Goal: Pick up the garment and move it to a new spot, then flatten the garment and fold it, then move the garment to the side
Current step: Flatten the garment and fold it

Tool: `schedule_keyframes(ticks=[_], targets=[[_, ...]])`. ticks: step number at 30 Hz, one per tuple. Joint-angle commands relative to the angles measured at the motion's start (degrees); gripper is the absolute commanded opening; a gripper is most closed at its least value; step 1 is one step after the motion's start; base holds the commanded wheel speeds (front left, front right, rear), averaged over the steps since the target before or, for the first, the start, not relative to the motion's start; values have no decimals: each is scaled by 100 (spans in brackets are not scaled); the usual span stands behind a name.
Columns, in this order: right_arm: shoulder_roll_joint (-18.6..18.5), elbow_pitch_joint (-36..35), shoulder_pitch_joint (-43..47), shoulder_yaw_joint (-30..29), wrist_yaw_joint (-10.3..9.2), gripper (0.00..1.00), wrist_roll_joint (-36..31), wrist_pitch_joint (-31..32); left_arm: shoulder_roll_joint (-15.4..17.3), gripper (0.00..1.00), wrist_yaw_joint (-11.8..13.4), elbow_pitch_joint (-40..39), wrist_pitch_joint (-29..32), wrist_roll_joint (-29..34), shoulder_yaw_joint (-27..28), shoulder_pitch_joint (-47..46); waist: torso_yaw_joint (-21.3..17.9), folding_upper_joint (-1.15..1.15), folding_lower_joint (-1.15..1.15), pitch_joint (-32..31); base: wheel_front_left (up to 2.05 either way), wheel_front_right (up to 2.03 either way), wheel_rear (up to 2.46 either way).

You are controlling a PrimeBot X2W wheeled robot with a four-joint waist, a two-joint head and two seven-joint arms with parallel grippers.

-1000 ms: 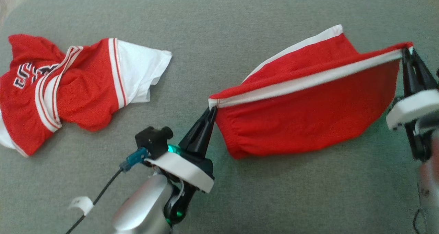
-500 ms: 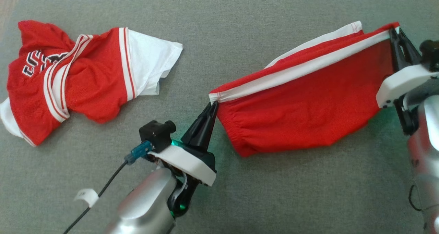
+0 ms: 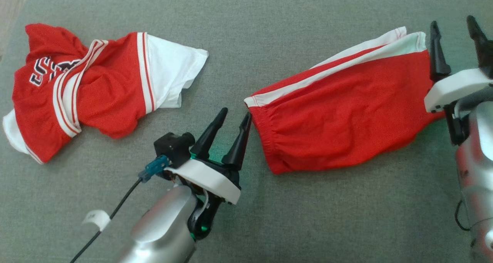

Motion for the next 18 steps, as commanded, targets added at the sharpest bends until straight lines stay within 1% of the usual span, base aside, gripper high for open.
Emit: schedule_keyframes(ticks=[1, 3, 5, 8, 12, 15, 18], targets=[[-30, -133, 25, 27, -5, 100, 29, -77, 17, 100, 18, -125, -70, 98, 274, -71, 1, 0, 0, -41, 0, 0, 0], [-46, -84, 157, -32, -5, 100, 145, -86, 8, 100, 126, -203, -70, 294, 441, 18, 7, 0, 0, -93, 0, 0, 0], [-77, 21, 298, -104, -5, 100, 312, -86, -2, 100, 359, -420, -70, 613, 713, 166, 26, 0, 0, -148, 0, 0, 0], [-194, 232, 461, -152, -5, 100, 529, 52, -30, 100, 703, -920, -70, 1202, 1112, 517, 97, 0, 0, -196, 0, 0, 0], [-366, 504, 569, -260, -5, 100, 912, 286, -83, 100, 1069, -1689, -70, 2010, 1497, 1069, 294, 0, 0, -204, 0, 0, 0], [-543, 696, 579, -318, -5, 100, 1037, 398, -108, 100, 1276, -2226, -71, 2560, 1623, 1452, 482, 0, 0, -160, 0, 0, 0], [-648, 921, 564, -396, -5, 100, 1168, 503, -124, 100, 1395, -2631, -71, 2856, 1658, 1809, 685, 0, 0, -113, 0, 0, 0]])
